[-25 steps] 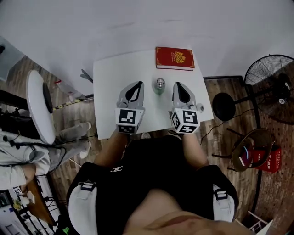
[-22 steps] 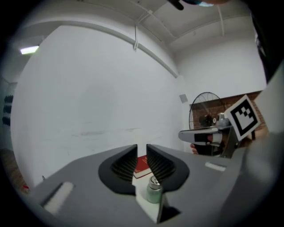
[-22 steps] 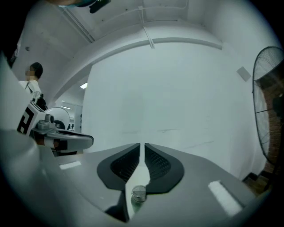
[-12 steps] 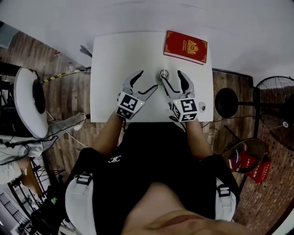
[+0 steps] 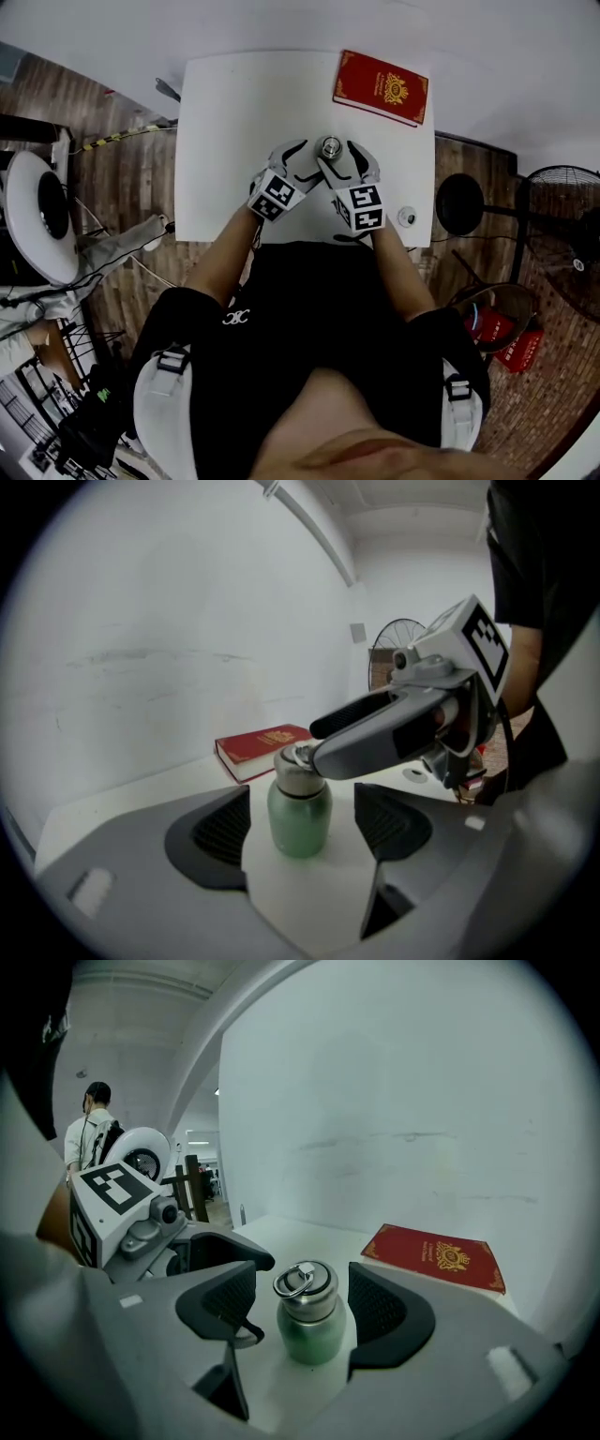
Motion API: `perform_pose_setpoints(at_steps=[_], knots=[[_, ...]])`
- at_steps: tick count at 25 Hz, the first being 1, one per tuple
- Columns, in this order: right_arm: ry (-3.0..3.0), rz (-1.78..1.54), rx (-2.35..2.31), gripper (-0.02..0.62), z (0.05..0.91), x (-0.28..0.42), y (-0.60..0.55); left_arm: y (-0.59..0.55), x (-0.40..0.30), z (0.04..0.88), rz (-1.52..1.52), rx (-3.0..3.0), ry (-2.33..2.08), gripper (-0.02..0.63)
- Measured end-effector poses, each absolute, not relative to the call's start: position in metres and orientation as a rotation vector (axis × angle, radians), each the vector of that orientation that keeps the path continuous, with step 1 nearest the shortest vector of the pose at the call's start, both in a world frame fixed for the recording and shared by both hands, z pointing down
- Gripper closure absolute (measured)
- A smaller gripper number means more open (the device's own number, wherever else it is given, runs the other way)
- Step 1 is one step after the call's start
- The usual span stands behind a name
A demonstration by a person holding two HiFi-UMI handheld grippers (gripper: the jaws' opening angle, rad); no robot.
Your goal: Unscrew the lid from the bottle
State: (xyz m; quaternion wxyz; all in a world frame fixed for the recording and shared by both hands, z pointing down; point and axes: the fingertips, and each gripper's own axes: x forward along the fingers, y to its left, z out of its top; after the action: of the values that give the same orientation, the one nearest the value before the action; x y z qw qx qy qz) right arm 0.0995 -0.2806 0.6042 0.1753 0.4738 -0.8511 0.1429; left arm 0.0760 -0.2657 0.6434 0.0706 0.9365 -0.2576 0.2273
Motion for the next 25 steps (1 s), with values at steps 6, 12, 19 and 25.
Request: perform_pose_setpoints(at_steps=[6,12,19,25], knots=[[-2.335,0.469,1.299,0.314,0.627,0.095,-0.29,-0.281,0.095,0.668,0.728,2.792,-0.727,0.229],[-2.294,0.324,1.162,0.345,0.631,0.097,-0.29,-0.284,0.097,0.677,0.775,2.841,-0.718,0.278],[-2.198,-0.017,0.385,0.347,0.645,0.099,-0.283,-0.285,0.099,0.677,0.8,2.861,-0.655,0.279],[-1.749,-0.493,-0.276,0.35,0.642,0.11,-0.279,-0.283,0.104,0.676,0.862,2.882,-0.606,0.279]])
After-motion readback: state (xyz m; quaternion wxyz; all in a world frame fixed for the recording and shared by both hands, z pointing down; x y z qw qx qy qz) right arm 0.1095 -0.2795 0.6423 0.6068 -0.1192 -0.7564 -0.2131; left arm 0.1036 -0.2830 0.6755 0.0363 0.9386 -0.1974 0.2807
